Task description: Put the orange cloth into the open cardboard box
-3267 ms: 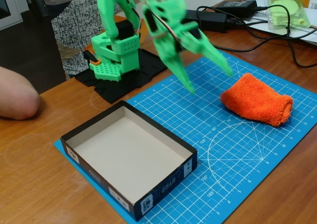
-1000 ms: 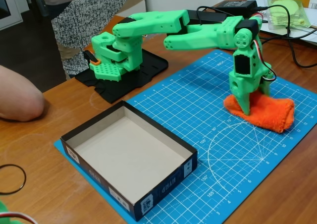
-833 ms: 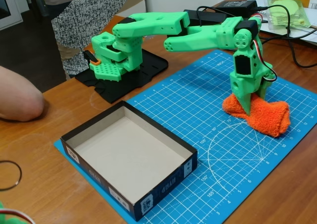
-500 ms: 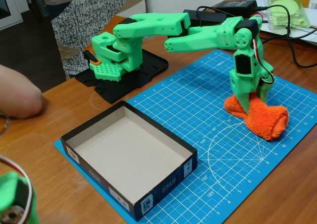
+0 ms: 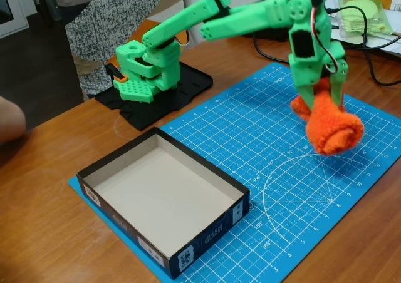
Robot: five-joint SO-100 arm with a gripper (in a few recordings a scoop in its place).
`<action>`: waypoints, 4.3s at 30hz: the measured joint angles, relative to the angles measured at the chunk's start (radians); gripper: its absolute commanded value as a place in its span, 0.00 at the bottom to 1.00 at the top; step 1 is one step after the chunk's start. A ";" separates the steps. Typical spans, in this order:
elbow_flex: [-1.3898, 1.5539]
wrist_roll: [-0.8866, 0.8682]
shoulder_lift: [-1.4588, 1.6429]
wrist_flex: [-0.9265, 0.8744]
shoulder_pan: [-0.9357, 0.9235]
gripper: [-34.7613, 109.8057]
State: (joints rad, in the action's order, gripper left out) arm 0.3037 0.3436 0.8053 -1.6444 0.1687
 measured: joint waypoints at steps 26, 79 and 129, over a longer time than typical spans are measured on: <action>1.166 -0.284 1.031 0.235 -0.738 0.24; 1.500 -1.083 0.595 0.836 -0.953 0.32; 2.615 -0.434 2.554 0.514 -0.374 0.24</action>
State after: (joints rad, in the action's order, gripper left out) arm 2.9192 -0.0905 3.3594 -1.1305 -0.2056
